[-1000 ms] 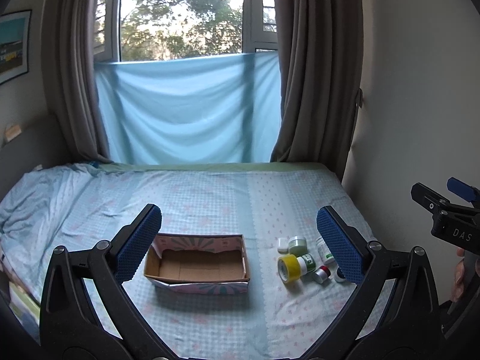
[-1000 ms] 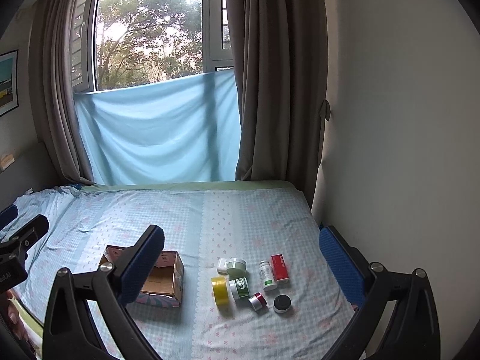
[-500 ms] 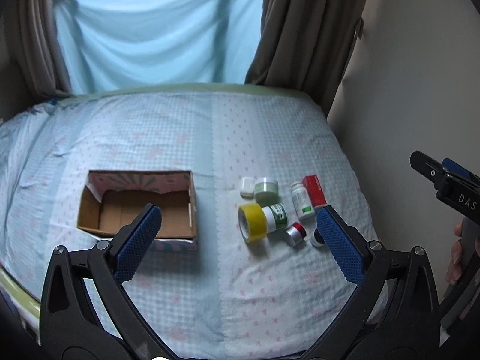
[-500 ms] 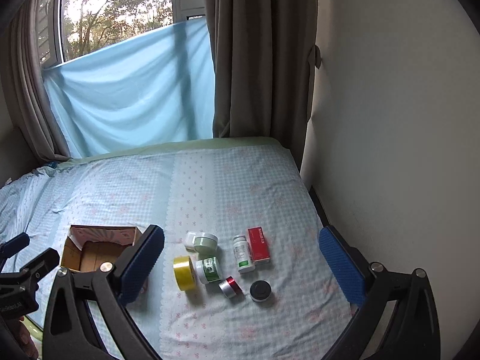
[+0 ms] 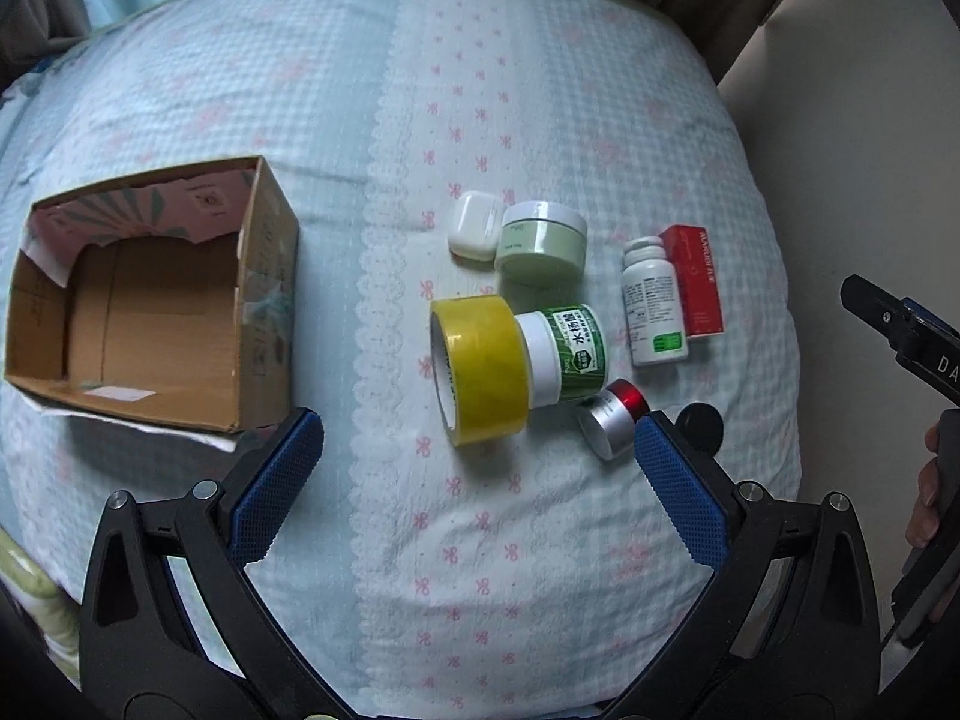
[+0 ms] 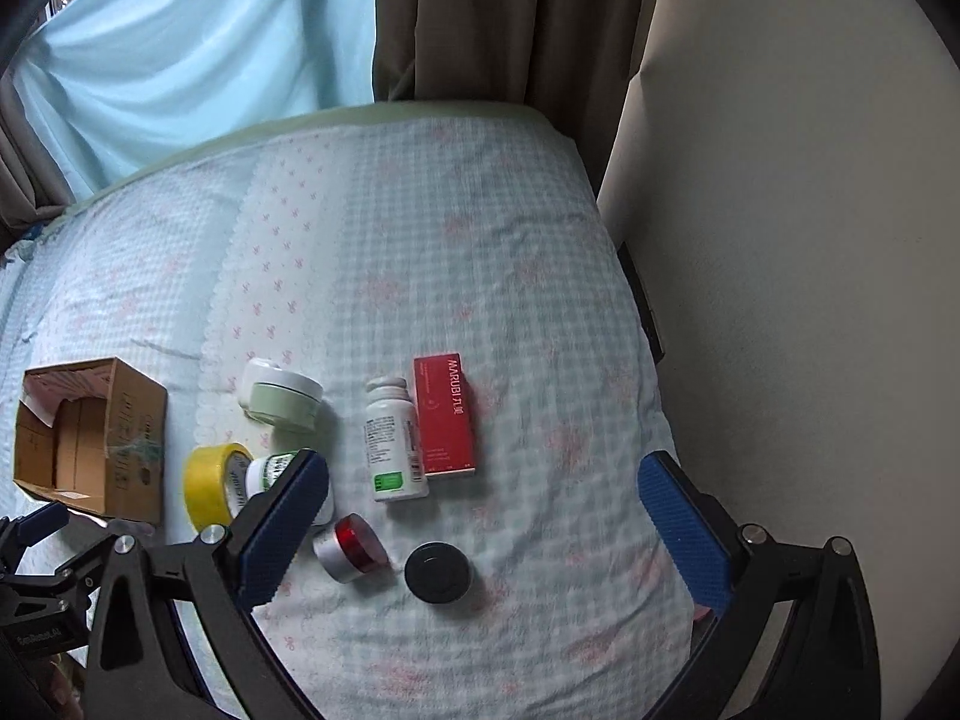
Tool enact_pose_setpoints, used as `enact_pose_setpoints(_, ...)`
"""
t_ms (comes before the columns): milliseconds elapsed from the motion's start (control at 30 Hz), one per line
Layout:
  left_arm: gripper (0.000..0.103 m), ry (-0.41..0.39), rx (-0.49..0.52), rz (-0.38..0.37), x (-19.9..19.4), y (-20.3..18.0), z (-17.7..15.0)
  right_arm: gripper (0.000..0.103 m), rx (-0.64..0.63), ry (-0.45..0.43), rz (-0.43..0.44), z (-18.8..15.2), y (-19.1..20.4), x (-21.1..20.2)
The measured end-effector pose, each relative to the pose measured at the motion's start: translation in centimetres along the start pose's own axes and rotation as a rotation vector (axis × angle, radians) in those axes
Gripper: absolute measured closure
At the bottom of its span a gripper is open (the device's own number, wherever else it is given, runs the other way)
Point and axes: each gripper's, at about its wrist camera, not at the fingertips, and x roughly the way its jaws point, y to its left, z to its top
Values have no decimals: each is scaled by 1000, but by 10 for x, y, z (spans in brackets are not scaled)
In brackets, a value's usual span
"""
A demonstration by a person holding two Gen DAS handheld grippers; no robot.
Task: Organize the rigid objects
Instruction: 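Grasp the yellow tape roll with the left gripper while the right grasps the red MARUBI box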
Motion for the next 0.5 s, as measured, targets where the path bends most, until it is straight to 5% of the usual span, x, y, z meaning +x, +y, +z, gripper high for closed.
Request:
enact_pose_setpoints(333, 1, 150, -1, 29, 85, 8, 29, 0, -106, 193, -9, 45, 26, 141)
enact_pose_setpoints(500, 5, 197, -18, 12, 106, 16, 32, 15, -124, 303, 2, 54, 38, 195)
